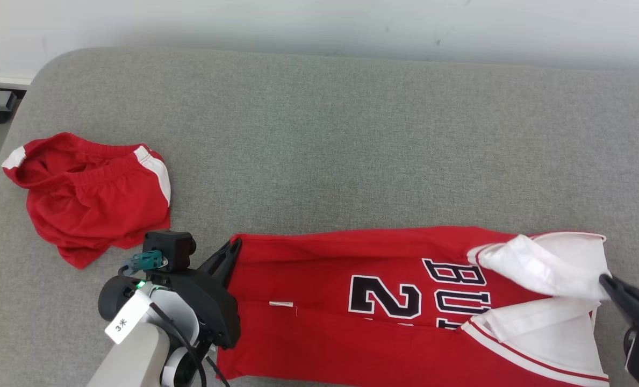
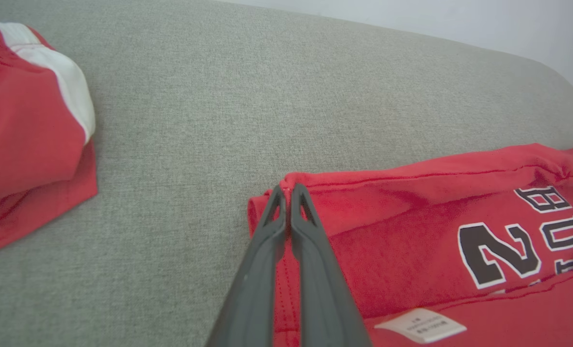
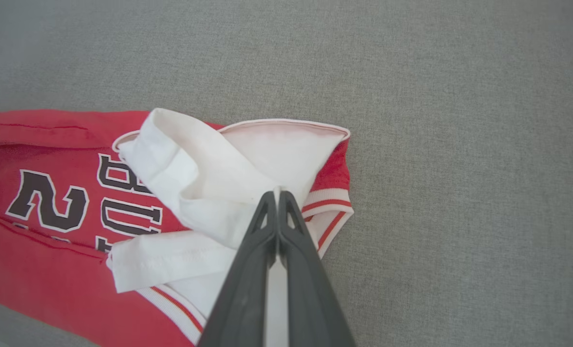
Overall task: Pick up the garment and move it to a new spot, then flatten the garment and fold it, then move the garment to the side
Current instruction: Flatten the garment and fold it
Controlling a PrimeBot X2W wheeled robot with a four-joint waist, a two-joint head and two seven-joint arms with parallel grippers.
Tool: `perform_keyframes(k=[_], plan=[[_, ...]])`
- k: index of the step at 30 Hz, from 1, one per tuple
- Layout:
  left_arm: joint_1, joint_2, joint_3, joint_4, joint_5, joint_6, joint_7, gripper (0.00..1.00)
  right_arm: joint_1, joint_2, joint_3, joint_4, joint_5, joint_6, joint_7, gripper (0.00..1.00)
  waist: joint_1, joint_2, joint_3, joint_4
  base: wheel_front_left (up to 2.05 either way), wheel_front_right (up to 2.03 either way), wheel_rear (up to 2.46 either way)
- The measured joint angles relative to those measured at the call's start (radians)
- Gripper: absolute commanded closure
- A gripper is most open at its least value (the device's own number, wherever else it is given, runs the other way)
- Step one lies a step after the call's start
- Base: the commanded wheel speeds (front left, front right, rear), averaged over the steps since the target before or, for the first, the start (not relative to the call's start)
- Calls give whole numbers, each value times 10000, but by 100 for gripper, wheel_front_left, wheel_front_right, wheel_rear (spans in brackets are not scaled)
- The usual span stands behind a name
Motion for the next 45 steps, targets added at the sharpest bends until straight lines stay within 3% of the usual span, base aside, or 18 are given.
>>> perform_keyframes(k=[13, 27, 41, 42, 44, 45], plan=[[498, 105, -17, -77, -17, 81, 10, 100, 1225, 163, -65, -802, 610, -347, 1143, 100, 1, 0, -222, -50, 0, 0, 0], [1018, 516, -433, -234, 77, -192, -94, 100, 2301, 422, -19, -1315, 995, -700, 2048, 100, 0, 0, -624, -116, 0, 0, 0], [1206, 669, -537, 90, 180, -184, -107, 100, 2569, 407, 117, -1446, 1074, -1011, 2778, 100, 1, 2, -655, -136, 0, 0, 0], [1206, 669, -535, 105, 180, -184, -107, 95, 2567, 407, 111, -1488, 1078, -1047, 2790, 100, 1, 1, -651, -135, 0, 0, 0], [1205, 669, -531, 169, 180, -180, -107, 47, 2567, 420, 107, -1538, 1083, -1127, 2871, 99, 1, 1, -642, -134, 0, 0, 0], [1205, 669, -527, 203, 180, -173, -107, 0, 2568, 435, 105, -1546, 1095, -1139, 2943, 52, 1, 2, -638, -134, 0, 0, 0]])
